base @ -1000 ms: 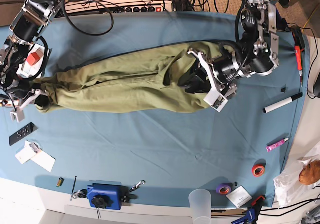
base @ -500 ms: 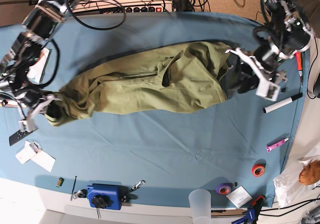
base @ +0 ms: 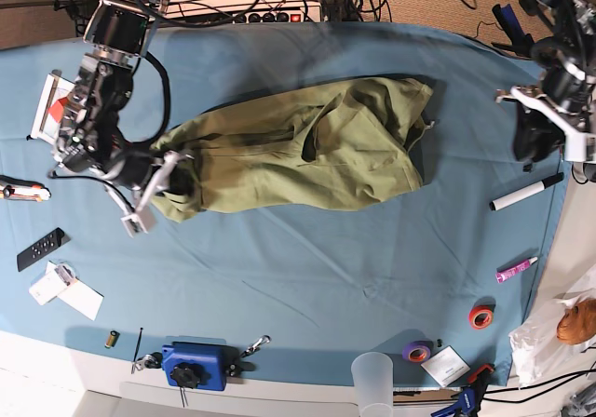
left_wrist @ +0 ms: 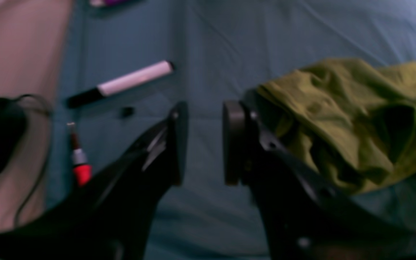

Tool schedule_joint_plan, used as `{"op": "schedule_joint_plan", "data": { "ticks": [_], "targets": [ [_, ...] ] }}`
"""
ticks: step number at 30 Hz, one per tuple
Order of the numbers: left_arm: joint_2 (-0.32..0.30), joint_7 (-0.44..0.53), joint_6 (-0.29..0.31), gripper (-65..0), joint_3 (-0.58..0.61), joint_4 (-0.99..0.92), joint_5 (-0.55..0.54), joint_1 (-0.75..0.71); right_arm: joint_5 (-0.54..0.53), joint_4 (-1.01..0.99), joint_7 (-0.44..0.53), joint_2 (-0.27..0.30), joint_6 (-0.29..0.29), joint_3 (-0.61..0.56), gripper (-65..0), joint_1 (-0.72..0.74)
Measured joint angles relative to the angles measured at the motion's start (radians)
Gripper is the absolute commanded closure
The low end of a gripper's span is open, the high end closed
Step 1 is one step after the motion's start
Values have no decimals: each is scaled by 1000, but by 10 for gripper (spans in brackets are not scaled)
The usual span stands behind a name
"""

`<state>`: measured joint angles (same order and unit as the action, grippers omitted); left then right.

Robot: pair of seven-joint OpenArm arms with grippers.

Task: Layout the t-shirt on the table in an organized manner, then fold the t-shirt properly
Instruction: 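Lift both shirt ends and fold them toward each other, then push the green strip's ends inward with both grippers, bunching it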

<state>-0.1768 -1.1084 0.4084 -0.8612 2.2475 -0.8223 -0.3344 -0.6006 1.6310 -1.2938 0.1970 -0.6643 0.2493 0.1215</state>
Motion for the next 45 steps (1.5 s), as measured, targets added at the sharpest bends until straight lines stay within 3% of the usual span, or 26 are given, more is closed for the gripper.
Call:
{"op": "schedule_joint_plan", "data": {
  "ticks": [6,14,27,30,32,38,45],
  "targets": [
    [0,0,0,-174,-97,0,2,0,2,140,-18,3,53,-116,0,-2],
    [2,-3,0,-174,-98,0,-2,0,155,243,-15,-18,148,-279,0,-16],
    [2,-2,3,-174,-98,0,-2,0,227,243,16,-43,171,-421,0,-75],
    [2,-3,29,-174,-98,0,-21,0,228,243,11,-60,170,-420,-138,-75],
    [2,-3,37,-174,-98,0,-44,0,206,243,12,-74,170,-421,-181,-75],
    [3,-3,37,-174,-98,0,-45,0,51,243,-25,-78,170,-421,-182,-75],
    [3,-3,37,-174,-98,0,-48,0,-77,343,-51,-78,66,-421,-181,-77]
  ]
}}
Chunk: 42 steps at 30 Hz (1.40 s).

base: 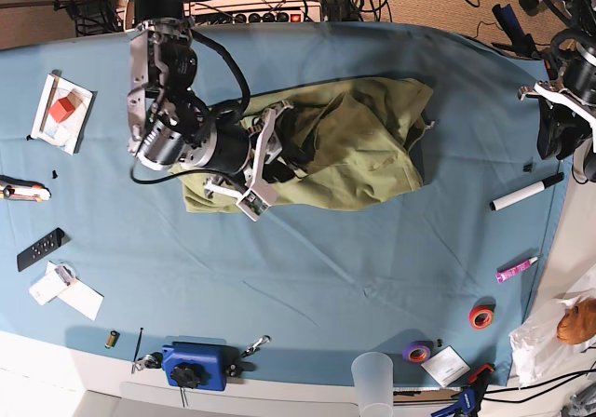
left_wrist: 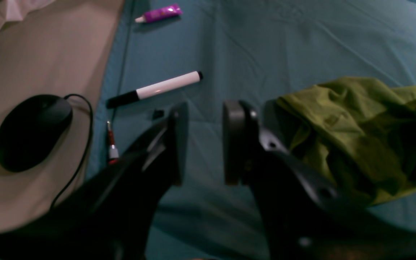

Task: Layout the t-shirt on the table in an organized manner, then fold the t-shirt properly
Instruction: 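Push the green strip's ends inward with both grippers, bunching it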

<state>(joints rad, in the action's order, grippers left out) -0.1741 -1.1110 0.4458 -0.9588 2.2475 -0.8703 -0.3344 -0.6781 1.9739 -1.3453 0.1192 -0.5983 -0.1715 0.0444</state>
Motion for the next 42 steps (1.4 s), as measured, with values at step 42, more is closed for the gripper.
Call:
{"op": "schedule_joint_plan", "data": {
  "ticks": [42],
  "targets": [
    [5,51,-85,-175,529,-103,79,-3,146,-323,291,0,-57,453,0,-164]
  ]
}}
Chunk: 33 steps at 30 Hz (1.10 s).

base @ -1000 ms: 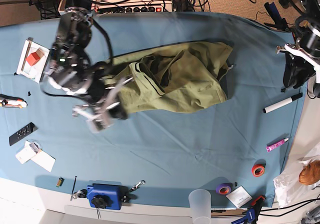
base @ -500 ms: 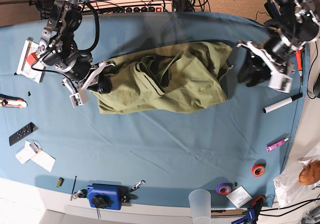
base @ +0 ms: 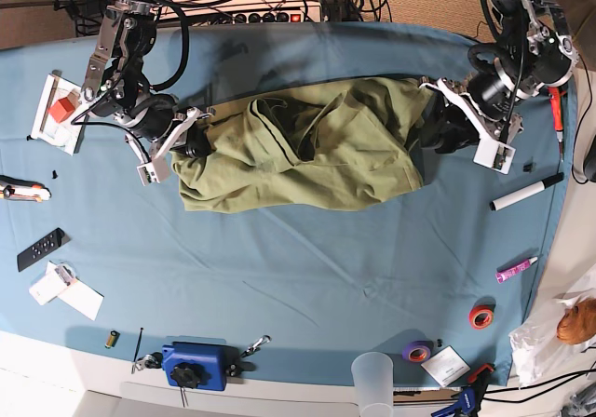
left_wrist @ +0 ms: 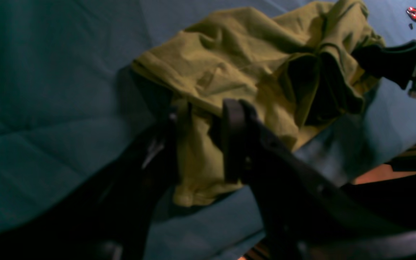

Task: Layout the t-shirt on the table in an organized manner, then fold the t-shirt properly
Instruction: 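Push the green strip's ends inward with both grippers, bunching it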

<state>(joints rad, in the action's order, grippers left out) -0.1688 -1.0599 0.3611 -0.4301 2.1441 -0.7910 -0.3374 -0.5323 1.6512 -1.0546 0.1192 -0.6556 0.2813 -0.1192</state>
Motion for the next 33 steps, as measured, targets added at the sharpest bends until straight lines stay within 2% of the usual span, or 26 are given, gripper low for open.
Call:
{"op": "schedule_joint_plan", "data": {
  "ticks": [1,4,7,13,23,26,28,31,33],
  "targets": [
    [3,13,-27,-175,0,-14,0,0,0,0,-2,0,0,0,0,0],
    [35,14,-30,-175,-2,-90,-7,8,-4,0,-15,0,0,0,0,1],
    [64,0,-24,-175,0,-202,-66,38,-11,0,-22,0,0,0,0,1],
    [73,-32,-16,-175,-3,-326,-115,129,-11,0,-29,0,0,0,0,3],
    [74,-30,-12,-175,-3,-407,-129,143,-11,0,-37,0,0,0,0,6],
    [75,-21,-1,-175,-3,-452,-131,153,-11,0,-45,0,0,0,0,10],
    [75,-13,38,-175,-3,-480,-130,152,-11,0,-48,0,0,0,0,11],
    [75,-5,44,-175,-3,-493,-74,150,-11,0,-48,0,0,0,0,11],
    [75,-1,89,-176,-3,-489,-36,150,-11,0,-49,0,0,0,0,11]
  ]
}}
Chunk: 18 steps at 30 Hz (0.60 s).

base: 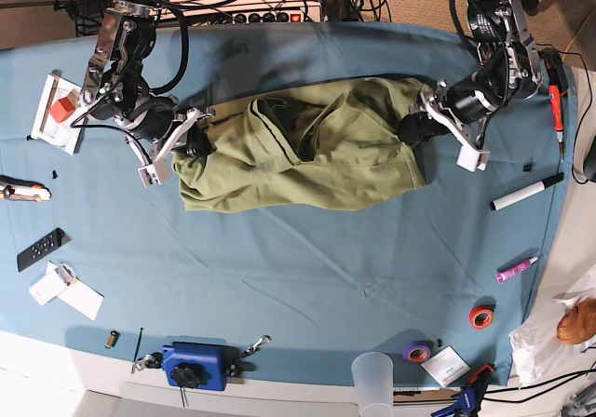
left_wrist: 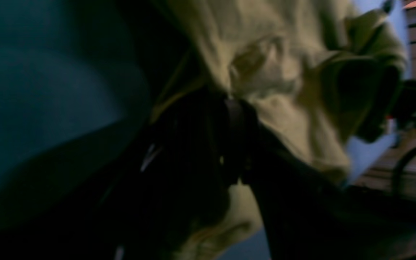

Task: Layout the t-shirt on the table in an organized manner, then fold the t-shirt properly
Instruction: 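Push the green strip's ends inward with both grippers, bunching it, then grasp the bunched end with the left gripper and fold it toward the right gripper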

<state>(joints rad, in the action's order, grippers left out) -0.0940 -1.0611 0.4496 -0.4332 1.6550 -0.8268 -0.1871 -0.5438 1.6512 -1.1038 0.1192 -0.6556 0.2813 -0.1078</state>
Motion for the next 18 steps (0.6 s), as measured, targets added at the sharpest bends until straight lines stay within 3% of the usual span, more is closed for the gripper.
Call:
{"op": "schedule_joint_plan", "data": {
  "ticks": [5,10,15,18],
  "targets": [
    [0,-3,106,-321,0,39,-46,-3,0,0,-2,0,0,0,0,0],
    [0,8,105,-326,0,68,-45,-4,0,0,-2,0,0,0,0,0],
    [0,23,22,-326,0,109,-27,5,0,0,-2,0,0,0,0,0],
    [0,21,-79,-326,1,109,50,18,0,0,-2,0,0,0,0,0]
  ]
}}
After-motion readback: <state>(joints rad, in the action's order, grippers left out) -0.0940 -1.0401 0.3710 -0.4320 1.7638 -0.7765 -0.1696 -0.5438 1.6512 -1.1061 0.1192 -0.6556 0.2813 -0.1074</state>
